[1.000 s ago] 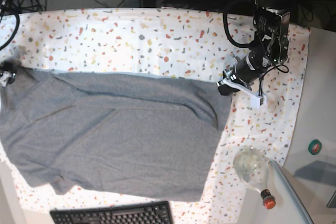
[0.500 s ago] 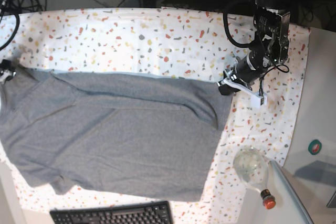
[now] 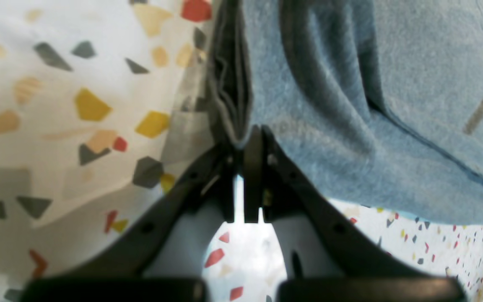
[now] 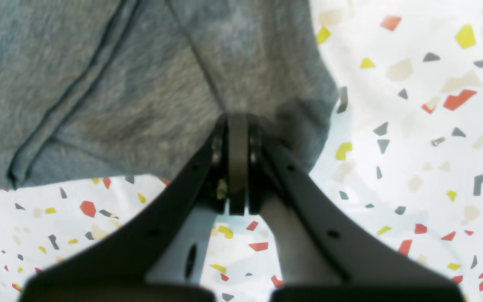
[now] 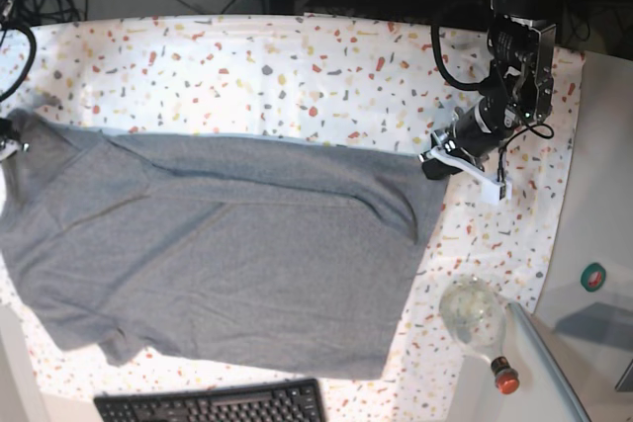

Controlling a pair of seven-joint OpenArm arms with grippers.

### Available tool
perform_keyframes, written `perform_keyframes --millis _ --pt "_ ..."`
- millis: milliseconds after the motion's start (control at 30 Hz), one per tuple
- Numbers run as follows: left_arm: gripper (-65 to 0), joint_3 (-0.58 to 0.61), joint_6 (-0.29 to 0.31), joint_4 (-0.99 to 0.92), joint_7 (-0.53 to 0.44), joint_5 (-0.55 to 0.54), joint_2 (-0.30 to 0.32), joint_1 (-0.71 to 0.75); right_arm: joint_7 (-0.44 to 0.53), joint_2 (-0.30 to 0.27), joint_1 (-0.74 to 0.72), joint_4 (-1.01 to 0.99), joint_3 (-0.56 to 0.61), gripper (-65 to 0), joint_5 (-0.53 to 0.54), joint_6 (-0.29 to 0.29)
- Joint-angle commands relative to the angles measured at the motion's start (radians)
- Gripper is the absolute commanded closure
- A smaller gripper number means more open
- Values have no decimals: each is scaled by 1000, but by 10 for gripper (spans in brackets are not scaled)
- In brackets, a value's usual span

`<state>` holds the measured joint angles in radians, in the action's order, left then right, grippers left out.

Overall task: Layout the t-shirt on the table in an organized manner, then fold the t-shirt properly
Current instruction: 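Grasp the shirt edge with the right gripper and pull it taut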

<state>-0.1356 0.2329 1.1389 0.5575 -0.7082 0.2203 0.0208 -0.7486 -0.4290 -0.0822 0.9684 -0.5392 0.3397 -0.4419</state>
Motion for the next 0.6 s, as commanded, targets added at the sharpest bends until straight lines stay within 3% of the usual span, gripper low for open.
perform_keyframes --millis 0,67,167,233,567 --pt "0 -3 4 19 -15 -9 9 -3 -5 -24 -14 21 -9 0 11 -2" --pt "0 -3 4 19 -15 -9 8 0 -52 -24 -14 22 -9 0 11 -2" --pt "0 -3 4 19 -15 -9 9 1 -56 -24 -9 22 -9 -239 11 -2" --pt "0 -3 4 19 -15 -9 9 1 -55 -23 -8 22 -9 -353 11 -4" --pt "0 -3 4 13 -15 -9 9 -5 -59 5 -11 22 -8 -375 11 -4"
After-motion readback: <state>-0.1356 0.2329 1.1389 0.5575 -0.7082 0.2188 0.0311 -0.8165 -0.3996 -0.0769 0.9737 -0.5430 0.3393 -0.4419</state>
